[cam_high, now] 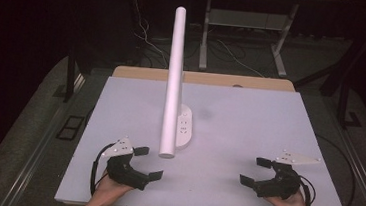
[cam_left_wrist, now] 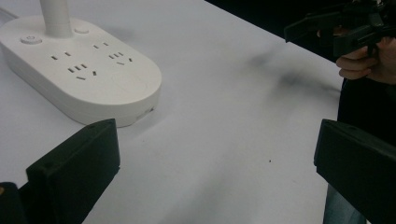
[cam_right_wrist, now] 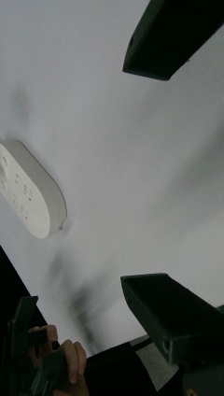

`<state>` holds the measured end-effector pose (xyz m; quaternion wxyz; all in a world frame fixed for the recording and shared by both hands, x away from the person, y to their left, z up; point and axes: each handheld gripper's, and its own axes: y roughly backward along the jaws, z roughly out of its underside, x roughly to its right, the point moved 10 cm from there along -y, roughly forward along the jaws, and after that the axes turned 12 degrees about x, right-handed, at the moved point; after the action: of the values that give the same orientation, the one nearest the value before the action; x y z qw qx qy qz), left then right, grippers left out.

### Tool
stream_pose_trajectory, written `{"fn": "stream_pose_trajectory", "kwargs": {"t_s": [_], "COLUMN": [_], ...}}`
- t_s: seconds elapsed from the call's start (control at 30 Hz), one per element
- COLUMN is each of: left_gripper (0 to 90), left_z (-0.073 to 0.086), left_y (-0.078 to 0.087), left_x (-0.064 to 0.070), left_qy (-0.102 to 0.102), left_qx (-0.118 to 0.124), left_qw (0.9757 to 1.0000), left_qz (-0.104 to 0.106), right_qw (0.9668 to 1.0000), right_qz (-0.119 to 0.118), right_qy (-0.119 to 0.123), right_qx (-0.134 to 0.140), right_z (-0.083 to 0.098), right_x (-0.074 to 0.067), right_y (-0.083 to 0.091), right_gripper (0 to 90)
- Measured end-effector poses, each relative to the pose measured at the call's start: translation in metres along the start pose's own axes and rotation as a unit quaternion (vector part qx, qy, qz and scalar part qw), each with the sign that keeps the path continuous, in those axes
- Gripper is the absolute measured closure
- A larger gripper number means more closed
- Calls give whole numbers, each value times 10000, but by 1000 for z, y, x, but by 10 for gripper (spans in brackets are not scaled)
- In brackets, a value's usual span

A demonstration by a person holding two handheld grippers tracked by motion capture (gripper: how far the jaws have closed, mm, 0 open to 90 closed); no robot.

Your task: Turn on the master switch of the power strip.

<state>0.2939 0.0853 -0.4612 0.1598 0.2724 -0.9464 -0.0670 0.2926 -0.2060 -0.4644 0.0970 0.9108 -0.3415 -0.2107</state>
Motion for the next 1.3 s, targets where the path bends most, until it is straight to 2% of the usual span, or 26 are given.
{"fn": "stream_pose_trajectory", "kwargs": {"t_s": [0.3,0.8,0.83,0.97,1.3], "left_gripper": [0,0,0,0,0], "left_z": [-1,-5,-8,-12,-15], "left_y": [1,2,3,3,2], "left_x": [0,1,3,5,-3], "left_qy": [-20,-50,-47,-55,-32], "left_qx": [-24,-202,-253,-254,-447], "left_qw": [10000,9998,9996,9995,9989], "left_qz": [-1,50,127,168,121], "right_qw": [10000,9999,9999,9999,10000], "right_qz": [-34,-30,-30,-36,7], "right_qy": [-20,-47,-44,-35,1], "right_qx": [-21,-161,-163,-158,-87], "right_z": [1,5,6,6,3], "right_x": [-2,-3,-3,-3,-1], "right_y": [0,-1,-1,-1,2], "right_gripper": [2,2,2,2,2]}}
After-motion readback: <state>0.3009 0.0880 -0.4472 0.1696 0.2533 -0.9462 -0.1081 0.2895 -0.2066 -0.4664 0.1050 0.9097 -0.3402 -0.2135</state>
